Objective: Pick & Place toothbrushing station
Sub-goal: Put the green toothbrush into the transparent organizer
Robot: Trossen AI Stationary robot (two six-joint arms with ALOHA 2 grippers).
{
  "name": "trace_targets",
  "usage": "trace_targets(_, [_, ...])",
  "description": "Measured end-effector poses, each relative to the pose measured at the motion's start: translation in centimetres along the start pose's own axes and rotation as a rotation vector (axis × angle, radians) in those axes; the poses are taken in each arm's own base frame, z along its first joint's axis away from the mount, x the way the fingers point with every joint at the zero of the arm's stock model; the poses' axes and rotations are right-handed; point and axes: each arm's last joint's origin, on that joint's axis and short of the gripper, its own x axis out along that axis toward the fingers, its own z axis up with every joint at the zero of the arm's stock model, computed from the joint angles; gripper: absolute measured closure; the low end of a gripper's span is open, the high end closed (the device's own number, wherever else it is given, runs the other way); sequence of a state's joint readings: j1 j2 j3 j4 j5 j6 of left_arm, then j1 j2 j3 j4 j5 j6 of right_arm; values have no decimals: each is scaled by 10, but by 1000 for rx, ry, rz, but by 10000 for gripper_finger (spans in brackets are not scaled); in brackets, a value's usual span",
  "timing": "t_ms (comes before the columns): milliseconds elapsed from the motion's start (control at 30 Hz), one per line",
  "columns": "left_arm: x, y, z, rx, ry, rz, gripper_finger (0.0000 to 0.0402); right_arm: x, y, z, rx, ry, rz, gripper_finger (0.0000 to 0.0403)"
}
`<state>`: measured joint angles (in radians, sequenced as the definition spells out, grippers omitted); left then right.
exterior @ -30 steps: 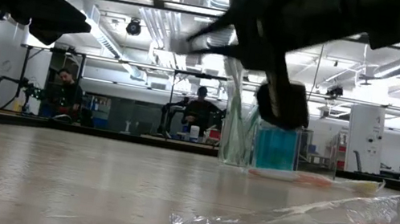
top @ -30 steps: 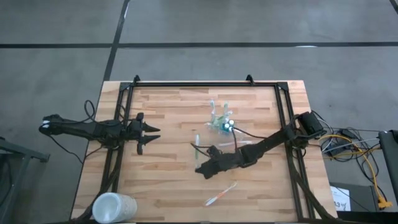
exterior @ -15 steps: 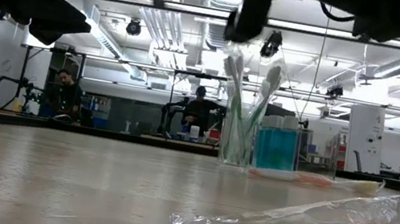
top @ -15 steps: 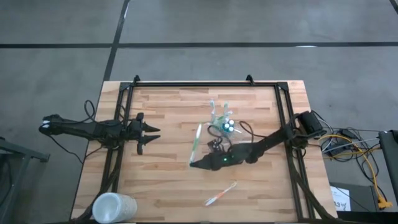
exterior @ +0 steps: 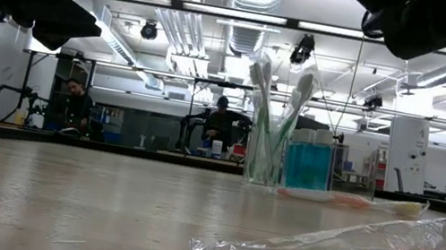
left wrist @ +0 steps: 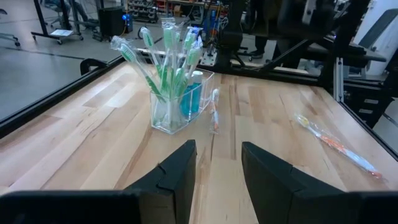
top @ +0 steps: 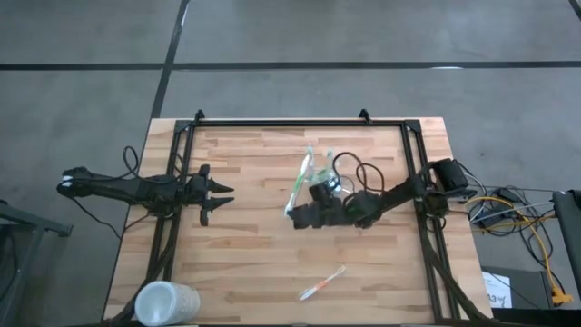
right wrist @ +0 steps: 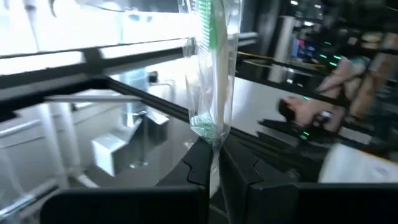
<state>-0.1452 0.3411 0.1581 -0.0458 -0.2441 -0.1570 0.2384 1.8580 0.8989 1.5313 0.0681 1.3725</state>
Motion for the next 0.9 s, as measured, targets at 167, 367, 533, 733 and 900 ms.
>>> trace_targets(167, [0,0,0,0,0,0,266,1,7,9,-70,30,50,390])
trace_targets(367, [0,0,0,0,0,0,266,3,26,15,-184,67,105,390])
trace_targets(533, [0,0,0,0,0,0,266,-2,46,23,-274,72,80,390])
trace_targets(733, [0,0,0,0,0,0,266,-13,67,29,-415,190,-188,390])
trace_targets(900, [0,0,0,0,1,0,266,-36,96,37,-573,271,-600,390])
